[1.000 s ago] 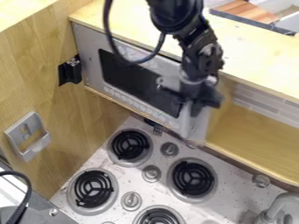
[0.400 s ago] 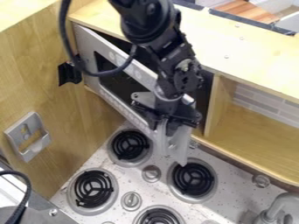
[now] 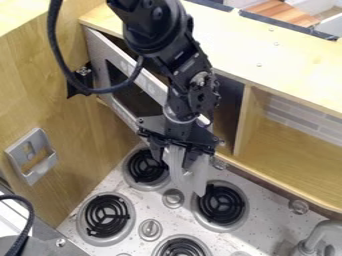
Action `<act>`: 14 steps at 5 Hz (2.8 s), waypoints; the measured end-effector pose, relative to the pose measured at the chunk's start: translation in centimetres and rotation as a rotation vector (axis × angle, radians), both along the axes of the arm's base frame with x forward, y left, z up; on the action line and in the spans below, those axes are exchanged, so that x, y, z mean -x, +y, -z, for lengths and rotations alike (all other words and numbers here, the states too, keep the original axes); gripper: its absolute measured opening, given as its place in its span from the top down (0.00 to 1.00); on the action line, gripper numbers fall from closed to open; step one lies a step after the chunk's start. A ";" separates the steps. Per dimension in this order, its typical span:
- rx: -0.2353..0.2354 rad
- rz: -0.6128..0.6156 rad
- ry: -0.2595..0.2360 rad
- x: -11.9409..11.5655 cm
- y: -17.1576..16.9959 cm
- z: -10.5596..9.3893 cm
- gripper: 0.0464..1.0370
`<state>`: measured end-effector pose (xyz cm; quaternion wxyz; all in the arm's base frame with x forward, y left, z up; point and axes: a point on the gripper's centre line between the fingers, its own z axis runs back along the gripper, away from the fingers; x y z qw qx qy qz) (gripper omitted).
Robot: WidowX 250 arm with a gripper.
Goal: Open microwave
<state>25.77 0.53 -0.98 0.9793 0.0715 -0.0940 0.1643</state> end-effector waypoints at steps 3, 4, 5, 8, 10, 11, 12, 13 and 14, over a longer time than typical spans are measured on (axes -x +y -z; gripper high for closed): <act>-0.043 -0.042 0.001 0.0 0.2 -1.6 0.04; -0.097 -0.090 -0.069 0.2 0.0 -5.3 0.04; -0.143 -0.102 -0.161 0.0 -0.4 -9.0 0.04; -0.016 0.092 -0.205 -8.3 -3.1 -6.6 0.04; -0.005 0.076 -0.154 -9.5 -2.0 -4.0 0.04; -0.030 0.025 -0.098 -7.4 -0.9 -2.8 0.04; -0.053 -0.068 -0.092 -5.3 0.6 -3.7 0.04; -0.076 -0.123 -0.081 -3.7 1.6 -4.1 0.04; -0.082 -0.174 -0.076 -2.2 2.6 -4.4 0.04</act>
